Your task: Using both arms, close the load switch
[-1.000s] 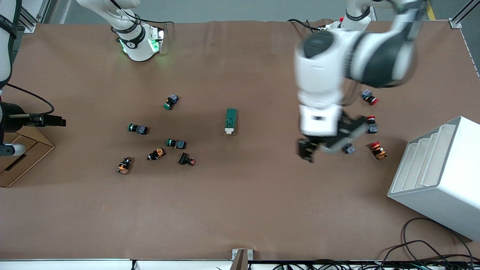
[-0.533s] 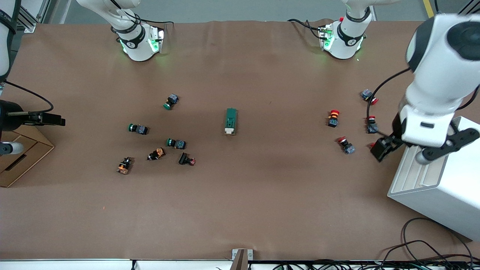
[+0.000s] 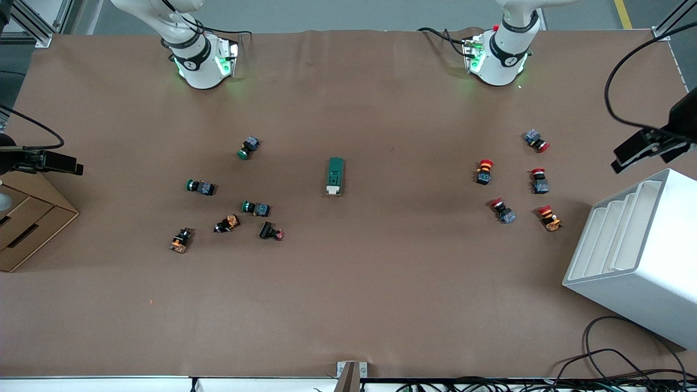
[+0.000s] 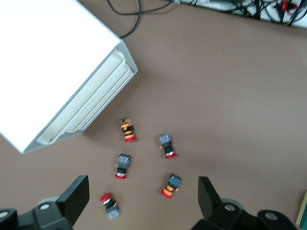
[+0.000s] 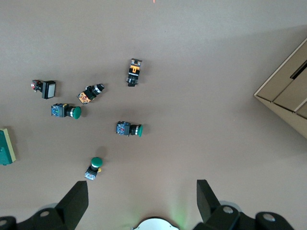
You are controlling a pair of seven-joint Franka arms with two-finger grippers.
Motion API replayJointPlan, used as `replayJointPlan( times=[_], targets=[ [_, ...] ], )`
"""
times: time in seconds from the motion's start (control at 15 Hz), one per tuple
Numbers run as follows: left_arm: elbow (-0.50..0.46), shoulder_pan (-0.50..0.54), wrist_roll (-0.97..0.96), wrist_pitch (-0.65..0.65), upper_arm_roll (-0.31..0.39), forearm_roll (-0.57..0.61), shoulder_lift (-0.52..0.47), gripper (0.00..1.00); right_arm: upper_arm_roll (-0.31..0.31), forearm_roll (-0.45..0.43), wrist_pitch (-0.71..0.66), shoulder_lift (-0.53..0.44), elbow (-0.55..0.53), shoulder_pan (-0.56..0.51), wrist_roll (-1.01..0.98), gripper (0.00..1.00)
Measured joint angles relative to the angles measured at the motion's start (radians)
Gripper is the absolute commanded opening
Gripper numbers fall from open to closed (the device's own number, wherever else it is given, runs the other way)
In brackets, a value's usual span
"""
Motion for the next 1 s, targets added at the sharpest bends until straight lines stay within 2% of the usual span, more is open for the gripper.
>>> replayJointPlan(
  times=[0.33,0.53,0.73,1.0],
  targets=[
    [-0.007,-0.001,0.094,-0.105,0.013,-0.001,-0.048,1.0,-0.001,-0.001,-0.009,-0.033,0.001,0.013,0.02,1.0],
    [-0.048,-0.004,0.105,-0.12,0.013,-0.001,-0.098,1.0,-0.001,-0.003,-0.006,-0.068,-0.019,0.013,0.021,1.0],
    [-0.115,-0.01,0.11,-0.12,0.011,-0.003,-0.162,1.0,-0.001,-0.009,0.041,-0.137,-0.112,0.013,0.021,1.0],
    [-0.149,-0.034,0.116,-0.12,0.008,-0.018,-0.203,1.0,-0.001,-0.021,0.103,-0.255,-0.259,0.013,0.021,1.0]
  ],
)
